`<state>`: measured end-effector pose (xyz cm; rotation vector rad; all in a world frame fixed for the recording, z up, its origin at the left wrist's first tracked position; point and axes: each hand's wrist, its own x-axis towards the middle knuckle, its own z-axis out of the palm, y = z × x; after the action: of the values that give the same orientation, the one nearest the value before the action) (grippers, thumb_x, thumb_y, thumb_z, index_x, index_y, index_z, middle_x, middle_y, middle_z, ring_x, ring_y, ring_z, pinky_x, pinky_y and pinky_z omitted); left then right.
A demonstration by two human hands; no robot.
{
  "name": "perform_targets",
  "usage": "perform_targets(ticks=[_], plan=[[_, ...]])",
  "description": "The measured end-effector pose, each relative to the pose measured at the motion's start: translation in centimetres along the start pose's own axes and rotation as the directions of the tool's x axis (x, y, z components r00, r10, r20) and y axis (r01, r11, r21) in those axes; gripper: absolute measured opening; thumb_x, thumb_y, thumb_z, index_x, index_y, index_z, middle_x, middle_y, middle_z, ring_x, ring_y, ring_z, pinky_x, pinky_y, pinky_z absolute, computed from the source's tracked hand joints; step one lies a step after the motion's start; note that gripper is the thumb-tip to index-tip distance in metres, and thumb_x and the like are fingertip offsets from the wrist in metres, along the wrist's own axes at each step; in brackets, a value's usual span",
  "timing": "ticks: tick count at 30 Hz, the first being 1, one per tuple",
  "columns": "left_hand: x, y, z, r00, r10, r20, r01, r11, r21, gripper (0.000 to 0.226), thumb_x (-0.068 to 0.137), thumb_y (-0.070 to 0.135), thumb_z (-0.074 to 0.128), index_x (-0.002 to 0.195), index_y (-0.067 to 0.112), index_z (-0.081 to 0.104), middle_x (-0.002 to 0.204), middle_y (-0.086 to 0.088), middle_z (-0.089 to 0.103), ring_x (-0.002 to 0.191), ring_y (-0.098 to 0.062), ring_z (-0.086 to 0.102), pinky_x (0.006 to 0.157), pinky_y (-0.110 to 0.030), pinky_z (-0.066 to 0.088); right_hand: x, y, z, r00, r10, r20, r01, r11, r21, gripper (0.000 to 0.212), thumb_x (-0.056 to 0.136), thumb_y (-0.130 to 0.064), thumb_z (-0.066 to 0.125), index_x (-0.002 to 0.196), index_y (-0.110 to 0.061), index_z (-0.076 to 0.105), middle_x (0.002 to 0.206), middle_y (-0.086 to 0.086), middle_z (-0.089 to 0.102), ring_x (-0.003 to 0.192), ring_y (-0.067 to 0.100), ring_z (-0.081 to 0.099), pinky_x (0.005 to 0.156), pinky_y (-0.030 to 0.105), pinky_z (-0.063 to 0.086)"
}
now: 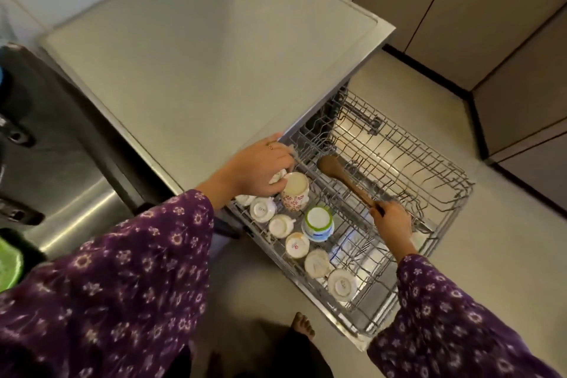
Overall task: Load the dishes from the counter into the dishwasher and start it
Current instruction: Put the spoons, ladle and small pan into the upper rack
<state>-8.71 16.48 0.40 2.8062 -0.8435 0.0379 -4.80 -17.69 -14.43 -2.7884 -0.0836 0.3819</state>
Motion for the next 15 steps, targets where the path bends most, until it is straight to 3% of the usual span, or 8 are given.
perform_targets(ticks=[5,10,15], plan=[[0.0,0.1,0.1,0.999,-0.005,0.036,0.005,1.000,0.012,0.014,0.083,0.029,0.061,0.085,0.015,0.064,0.089,0.001,0.068,0.113,-0.019,0.059,0.120,-0.039,0.013,2.0,0.6,2.6,0.997,-0.062,-0.035,0.063,0.998,0.021,0.026,0.091,-0.030,0.058,0.110,-0.016,0.066,0.088,0.000,0.060,0.080,0.015,0.046,0.074,0.030,0.039],[0.0,0.3,0.0,0.999,-0.025,0.037,0.024,0.999,0.042,0.013,0.083,0.030,0.058,0.080,0.017,0.062,0.086,0.004,0.068,0.114,-0.017,0.059,0.120,-0.035,0.012,4.2,1.1,2.5,0.987,-0.095,-0.133,0.109,0.989,0.101,0.028,0.089,-0.024,0.061,0.112,-0.009,0.066,0.094,0.005,0.063,0.085,0.020,0.052,0.079,0.041,0.047],[0.0,0.4,0.0,0.999,0.006,0.043,-0.009,0.998,0.059,0.012,0.081,0.028,0.058,0.079,0.017,0.062,0.085,0.002,0.068,0.114,-0.019,0.060,0.119,-0.039,0.015,7.9,2.2,1.5,0.988,-0.095,-0.120,0.104,0.992,0.077,0.028,0.090,-0.024,0.060,0.111,-0.008,0.065,0.089,0.004,0.059,0.082,0.019,0.049,0.078,0.038,0.045]])
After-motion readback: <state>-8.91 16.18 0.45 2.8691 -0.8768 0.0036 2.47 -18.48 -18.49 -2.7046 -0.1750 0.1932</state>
